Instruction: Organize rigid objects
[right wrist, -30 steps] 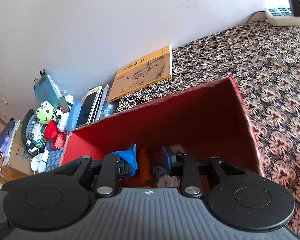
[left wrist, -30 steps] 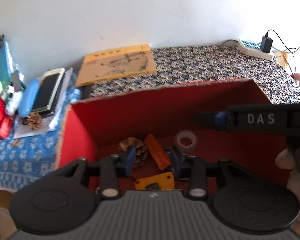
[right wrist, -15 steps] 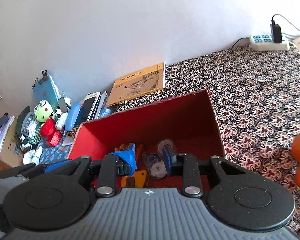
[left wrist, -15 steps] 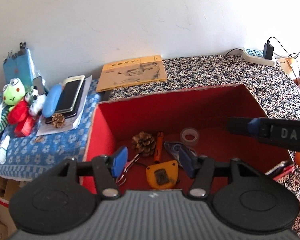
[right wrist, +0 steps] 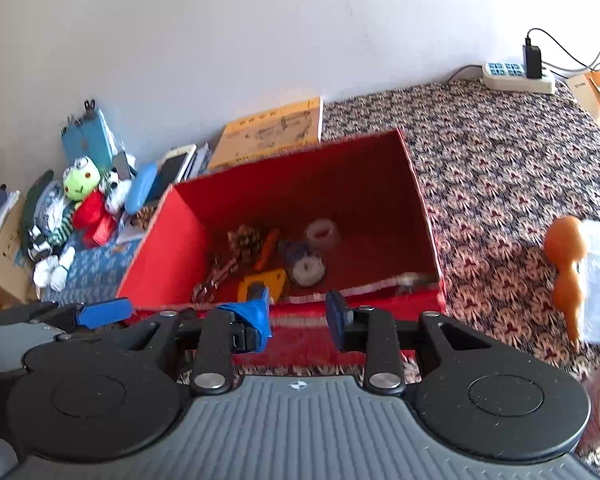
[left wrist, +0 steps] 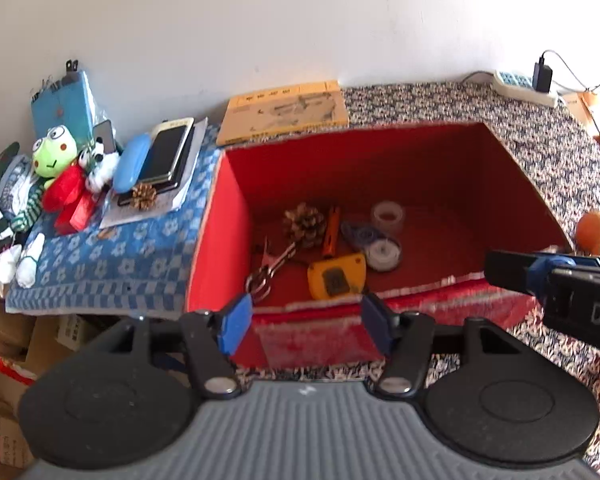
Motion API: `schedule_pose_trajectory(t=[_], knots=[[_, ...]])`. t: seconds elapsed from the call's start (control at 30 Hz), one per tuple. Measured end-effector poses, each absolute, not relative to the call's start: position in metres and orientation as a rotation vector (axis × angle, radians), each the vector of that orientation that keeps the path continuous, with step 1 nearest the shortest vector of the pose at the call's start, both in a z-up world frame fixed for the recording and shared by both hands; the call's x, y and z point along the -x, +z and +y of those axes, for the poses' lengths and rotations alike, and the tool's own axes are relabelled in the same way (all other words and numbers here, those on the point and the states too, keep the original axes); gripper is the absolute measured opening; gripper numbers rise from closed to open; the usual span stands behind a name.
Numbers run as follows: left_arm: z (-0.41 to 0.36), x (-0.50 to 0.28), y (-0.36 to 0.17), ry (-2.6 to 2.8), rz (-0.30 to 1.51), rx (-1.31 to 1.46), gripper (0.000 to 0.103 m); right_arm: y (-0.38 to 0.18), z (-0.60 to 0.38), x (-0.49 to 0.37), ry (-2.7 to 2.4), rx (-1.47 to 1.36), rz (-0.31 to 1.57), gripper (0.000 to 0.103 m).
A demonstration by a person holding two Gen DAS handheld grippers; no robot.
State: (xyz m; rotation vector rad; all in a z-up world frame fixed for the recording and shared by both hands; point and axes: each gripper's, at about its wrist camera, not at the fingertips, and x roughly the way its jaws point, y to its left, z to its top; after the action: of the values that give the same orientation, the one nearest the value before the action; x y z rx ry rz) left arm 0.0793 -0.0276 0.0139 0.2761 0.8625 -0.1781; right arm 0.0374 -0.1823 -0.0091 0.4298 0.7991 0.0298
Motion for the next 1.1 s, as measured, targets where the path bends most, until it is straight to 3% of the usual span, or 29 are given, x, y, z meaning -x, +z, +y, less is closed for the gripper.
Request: schedule_pose_trajectory(t=[0.73, 1.1], knots=[[-0.024, -0.053, -0.022, -0.156, 1.089, -0.294, 0.066, -0.034, -0.177, -0.009, 0.018, -0.444, 1.006, 0.015], [-0.025, -0.065, 0.004, -0.138, 1.017, -0.303, 0.066, 0.0, -0.179, -0.023, 0.049, -0.417, 0.916, 0.016]])
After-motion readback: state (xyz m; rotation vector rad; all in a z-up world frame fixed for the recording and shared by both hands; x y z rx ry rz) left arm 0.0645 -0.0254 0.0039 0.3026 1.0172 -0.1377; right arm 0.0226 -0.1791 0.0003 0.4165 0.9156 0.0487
